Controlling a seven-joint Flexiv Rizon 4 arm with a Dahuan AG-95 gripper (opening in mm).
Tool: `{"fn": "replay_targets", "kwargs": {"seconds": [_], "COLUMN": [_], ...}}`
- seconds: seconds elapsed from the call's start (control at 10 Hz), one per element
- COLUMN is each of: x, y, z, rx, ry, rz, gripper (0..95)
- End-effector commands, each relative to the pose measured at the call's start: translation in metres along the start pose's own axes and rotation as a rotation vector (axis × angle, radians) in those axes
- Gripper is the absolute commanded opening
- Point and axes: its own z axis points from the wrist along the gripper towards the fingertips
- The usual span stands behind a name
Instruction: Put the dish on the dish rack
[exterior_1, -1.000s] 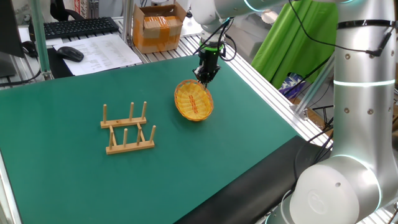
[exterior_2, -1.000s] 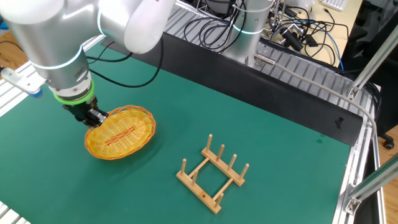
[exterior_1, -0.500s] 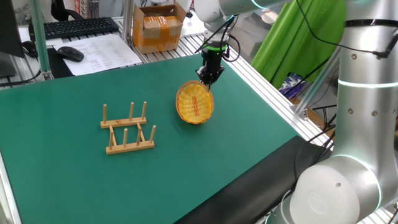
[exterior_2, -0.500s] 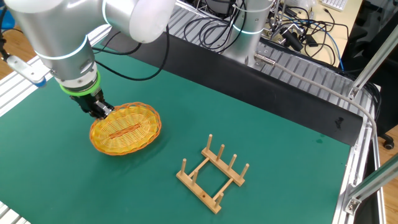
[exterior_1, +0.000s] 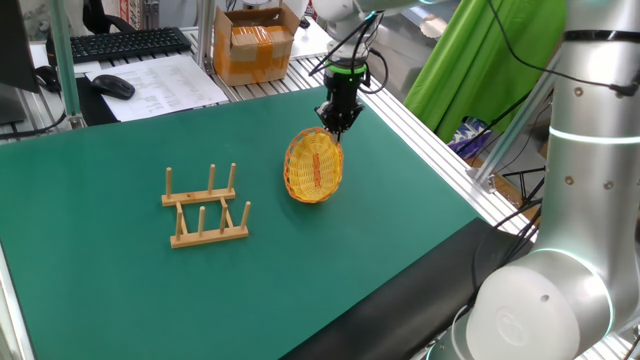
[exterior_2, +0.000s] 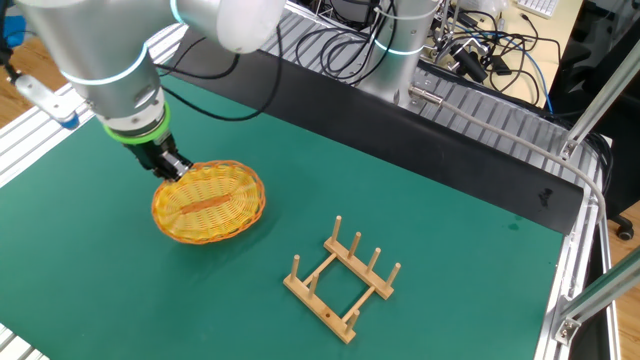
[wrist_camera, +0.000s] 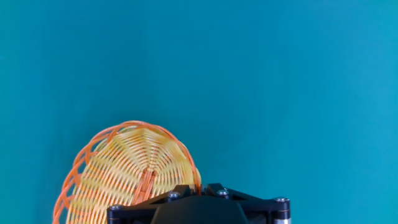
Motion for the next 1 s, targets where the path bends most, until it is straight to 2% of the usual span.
{"fn": "replay_targets", "kwargs": {"seconds": [0.1, 0.4, 0.8, 0.9, 1.0], "x": [0.006, 0.018, 0.018, 0.018, 0.018], "y": [0.006, 0.017, 0.018, 0.018, 0.018], "z": [-0.006, -0.015, -0.016, -0.016, -0.016], "rx": [0.001, -0.001, -0.002, -0.007, -0.035], "ry": [0.010, 0.031, 0.041, 0.042, 0.025], "rz": [0.021, 0.066, 0.059, 0.056, 0.042], "gripper": [0.0, 0.0, 0.0, 0.0, 0.0]}}
